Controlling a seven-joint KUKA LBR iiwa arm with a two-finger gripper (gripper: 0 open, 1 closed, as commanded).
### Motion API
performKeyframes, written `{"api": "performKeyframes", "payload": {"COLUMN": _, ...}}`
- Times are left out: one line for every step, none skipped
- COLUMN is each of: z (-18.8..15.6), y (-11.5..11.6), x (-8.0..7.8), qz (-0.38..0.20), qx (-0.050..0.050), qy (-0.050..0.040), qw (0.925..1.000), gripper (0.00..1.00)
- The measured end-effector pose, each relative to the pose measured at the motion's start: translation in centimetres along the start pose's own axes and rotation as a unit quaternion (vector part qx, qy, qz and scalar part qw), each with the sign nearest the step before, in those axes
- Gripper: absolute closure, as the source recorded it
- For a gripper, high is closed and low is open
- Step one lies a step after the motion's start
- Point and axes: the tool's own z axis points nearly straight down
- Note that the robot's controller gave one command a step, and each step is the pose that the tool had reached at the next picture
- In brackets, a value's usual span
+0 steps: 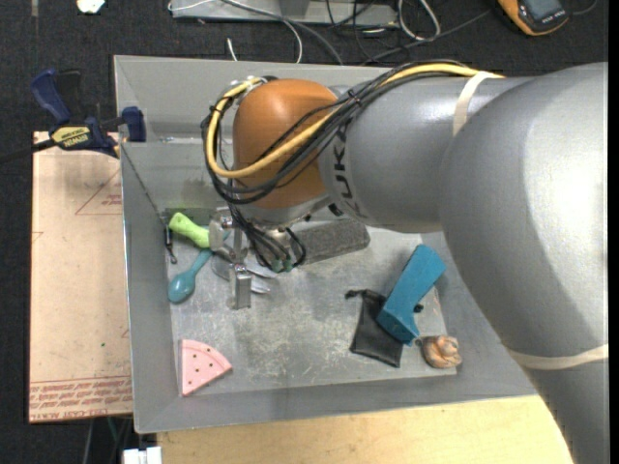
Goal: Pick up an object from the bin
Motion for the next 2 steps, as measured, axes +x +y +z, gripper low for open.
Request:
{"api": "performKeyframes", "payload": {"z": 3.1, "y": -2.6, "x": 0.4, "qz": 0.065, "qx": 0.001, "qy": 0.0008, "qw": 0.9979, "gripper": 0.0}}
{"api": "performKeyframes", "payload": {"z": 4.4, "y": -4.2, "x": -1.5, "qz": 0.012, "qx": -0.001, "qy": -0.0016, "qw": 0.9999, "gripper": 0.0}}
